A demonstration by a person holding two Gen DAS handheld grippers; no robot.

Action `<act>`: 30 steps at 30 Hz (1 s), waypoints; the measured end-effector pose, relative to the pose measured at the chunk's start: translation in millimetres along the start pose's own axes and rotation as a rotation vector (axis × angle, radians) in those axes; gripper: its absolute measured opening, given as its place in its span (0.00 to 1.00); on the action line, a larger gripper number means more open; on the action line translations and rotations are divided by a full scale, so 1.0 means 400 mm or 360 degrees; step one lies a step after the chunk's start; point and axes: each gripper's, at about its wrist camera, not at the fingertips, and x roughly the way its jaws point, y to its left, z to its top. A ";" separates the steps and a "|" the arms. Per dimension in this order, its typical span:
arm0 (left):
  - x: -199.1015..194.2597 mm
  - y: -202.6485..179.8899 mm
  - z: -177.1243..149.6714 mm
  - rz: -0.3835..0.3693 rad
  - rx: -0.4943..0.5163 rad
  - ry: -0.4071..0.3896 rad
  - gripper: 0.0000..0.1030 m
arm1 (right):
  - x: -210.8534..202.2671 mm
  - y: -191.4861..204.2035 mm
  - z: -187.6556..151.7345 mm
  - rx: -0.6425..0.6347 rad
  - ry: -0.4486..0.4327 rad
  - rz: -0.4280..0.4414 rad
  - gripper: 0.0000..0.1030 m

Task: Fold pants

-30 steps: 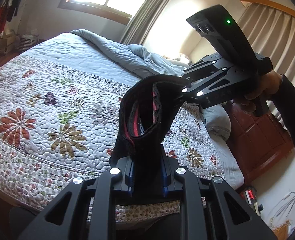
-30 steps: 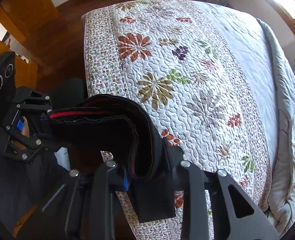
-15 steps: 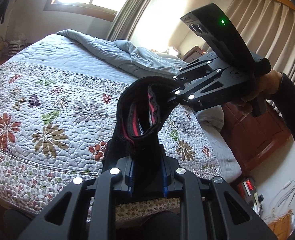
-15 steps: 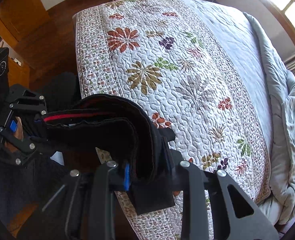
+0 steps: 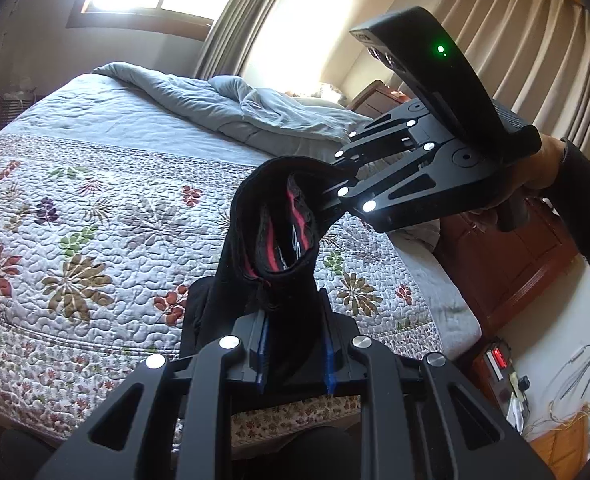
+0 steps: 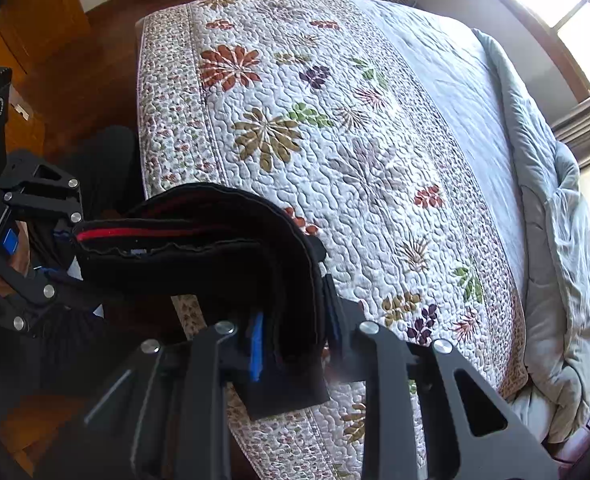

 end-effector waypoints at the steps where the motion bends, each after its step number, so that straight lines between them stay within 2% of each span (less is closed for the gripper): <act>1: 0.005 -0.004 -0.001 -0.0004 0.0008 0.0002 0.20 | 0.002 -0.002 -0.008 0.0001 0.0000 -0.0006 0.23; 17: 0.104 -0.054 -0.007 -0.0032 0.0063 0.0055 0.20 | 0.038 -0.042 -0.114 0.0019 -0.0024 -0.0069 0.23; 30: 0.192 -0.101 -0.036 -0.0030 0.0092 0.0114 0.20 | 0.099 -0.081 -0.210 0.0071 -0.0027 -0.0055 0.23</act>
